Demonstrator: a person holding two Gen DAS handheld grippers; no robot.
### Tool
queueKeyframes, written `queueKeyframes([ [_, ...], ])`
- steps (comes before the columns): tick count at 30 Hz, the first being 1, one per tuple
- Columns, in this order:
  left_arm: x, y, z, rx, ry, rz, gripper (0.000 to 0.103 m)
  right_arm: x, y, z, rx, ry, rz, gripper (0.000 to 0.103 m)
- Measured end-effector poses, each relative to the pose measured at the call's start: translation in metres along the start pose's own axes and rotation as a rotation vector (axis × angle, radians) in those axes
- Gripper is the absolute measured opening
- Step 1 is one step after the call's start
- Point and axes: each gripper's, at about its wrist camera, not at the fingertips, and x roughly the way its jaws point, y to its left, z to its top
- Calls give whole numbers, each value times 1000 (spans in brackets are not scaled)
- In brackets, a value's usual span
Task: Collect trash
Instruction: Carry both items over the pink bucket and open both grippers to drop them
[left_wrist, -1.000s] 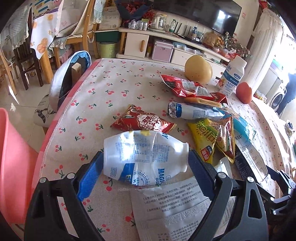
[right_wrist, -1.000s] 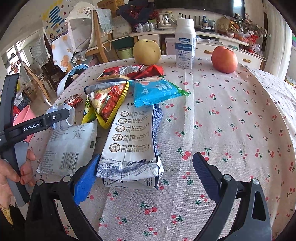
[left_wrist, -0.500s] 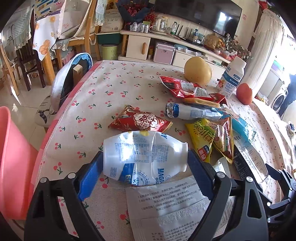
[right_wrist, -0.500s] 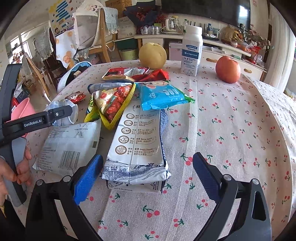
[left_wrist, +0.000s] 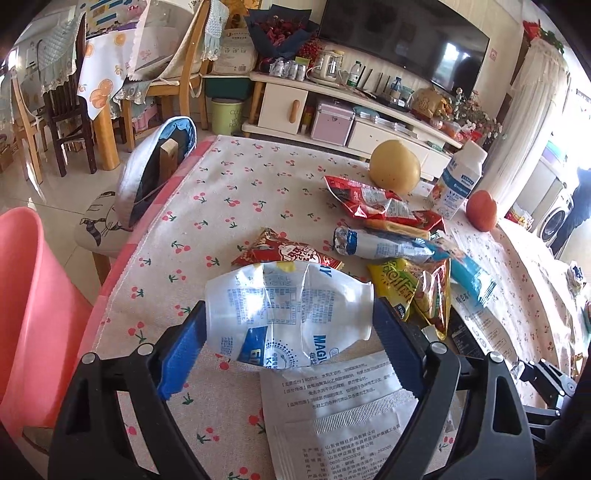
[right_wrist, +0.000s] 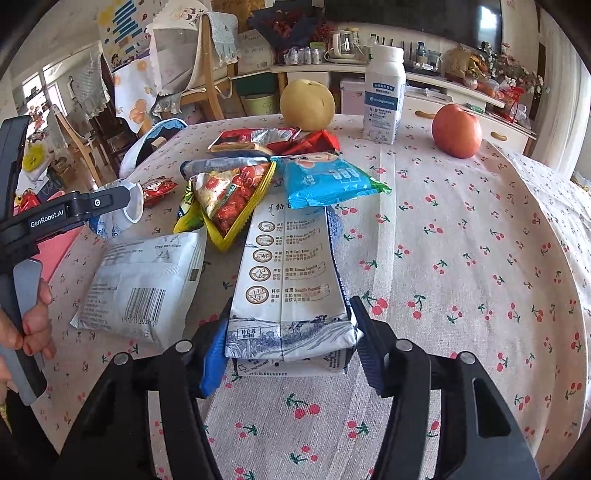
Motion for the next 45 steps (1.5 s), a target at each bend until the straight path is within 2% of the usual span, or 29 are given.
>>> queueKeyframes([
  [6, -16, 7, 1, -28, -32, -20, 88, -17, 1, -6, 22, -18, 30, 60],
  [11, -30, 9, 1, -35, -68, -27, 88, -33, 0, -11, 60, -29, 93, 60],
  [21, -56, 9, 3, -9, -134, -1, 88, -82, 34, -5, -33, -189, 114, 60],
  [27, -75, 19, 5, -36, -183, 19, 88, -98, 60, 2, -78, -235, 127, 60],
  [35, -100, 59, 12, -128, -241, 149, 88, -100, 107, 17, -120, -245, 201, 60],
  [45, -126, 148, 16, -370, -257, 332, 88, -84, 202, 47, -221, -228, 355, 60],
])
